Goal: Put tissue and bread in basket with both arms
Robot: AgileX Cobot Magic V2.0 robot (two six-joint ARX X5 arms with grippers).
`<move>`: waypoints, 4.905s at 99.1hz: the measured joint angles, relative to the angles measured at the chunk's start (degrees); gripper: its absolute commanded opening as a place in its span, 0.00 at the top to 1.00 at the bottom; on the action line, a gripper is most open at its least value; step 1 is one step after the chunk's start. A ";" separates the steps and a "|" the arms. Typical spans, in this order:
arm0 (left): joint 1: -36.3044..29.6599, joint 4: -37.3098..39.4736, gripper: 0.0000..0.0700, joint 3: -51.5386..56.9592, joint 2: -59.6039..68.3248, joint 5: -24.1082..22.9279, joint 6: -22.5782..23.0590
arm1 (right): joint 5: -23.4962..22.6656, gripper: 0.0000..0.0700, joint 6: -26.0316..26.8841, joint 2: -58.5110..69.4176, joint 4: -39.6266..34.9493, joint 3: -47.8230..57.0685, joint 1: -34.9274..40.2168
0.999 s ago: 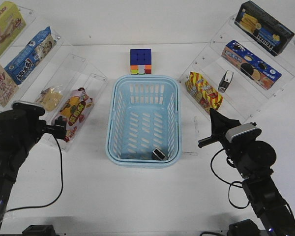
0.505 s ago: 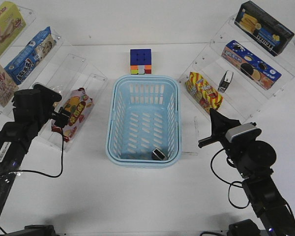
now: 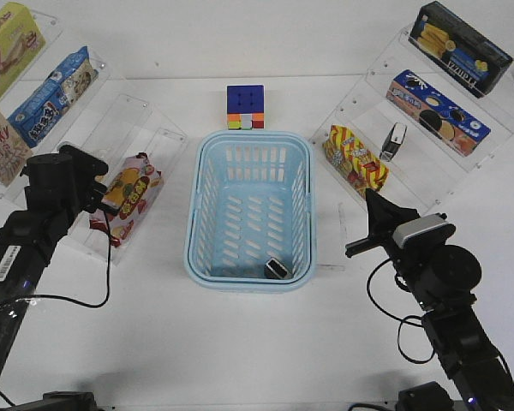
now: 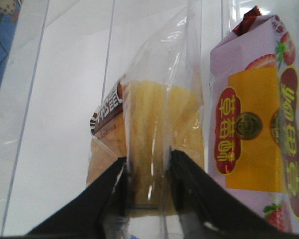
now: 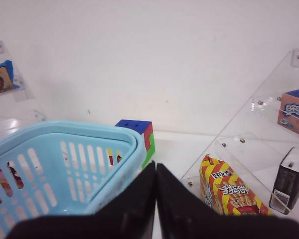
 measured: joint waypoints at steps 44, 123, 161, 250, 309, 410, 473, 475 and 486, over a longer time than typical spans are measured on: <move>-15.17 0.48 0.88 10.27 -9.55 34.67 -17.70 | 0.00 1.00 0.15 0.00 0.00 0.00 0.00; -22.93 -4.24 1.00 17.27 -6.34 20.87 -22.88 | 6.58 1.00 0.11 -1.36 -2.75 0.00 -0.33; -13.42 -9.29 1.00 1.16 -28.74 5.38 -28.04 | 10.49 1.00 0.11 -4.63 -7.04 0.00 -2.71; -9.33 12.66 1.00 -35.21 -58.51 3.96 -30.05 | 10.51 1.00 0.11 -4.63 -6.99 0.00 -2.71; -1.01 25.75 1.00 -69.22 -78.38 7.87 -31.41 | 10.49 1.00 0.11 -4.63 -6.99 0.00 -2.71; -0.96 25.62 1.00 -69.29 -78.40 10.58 -30.27 | 10.49 1.00 -0.02 -4.63 -6.84 0.00 -2.71; -0.96 25.62 1.00 -69.29 -78.40 10.58 -30.27 | 10.73 1.00 -16.11 -36.63 -4.66 -33.86 -10.23; -0.94 25.62 1.00 -69.29 -78.40 10.58 -30.25 | 10.73 1.00 -16.11 -38.18 -5.44 -34.67 -10.62; -0.96 25.64 1.00 -69.29 -78.40 10.58 -30.25 | 10.88 1.00 -16.09 -44.85 -10.60 -36.83 -11.78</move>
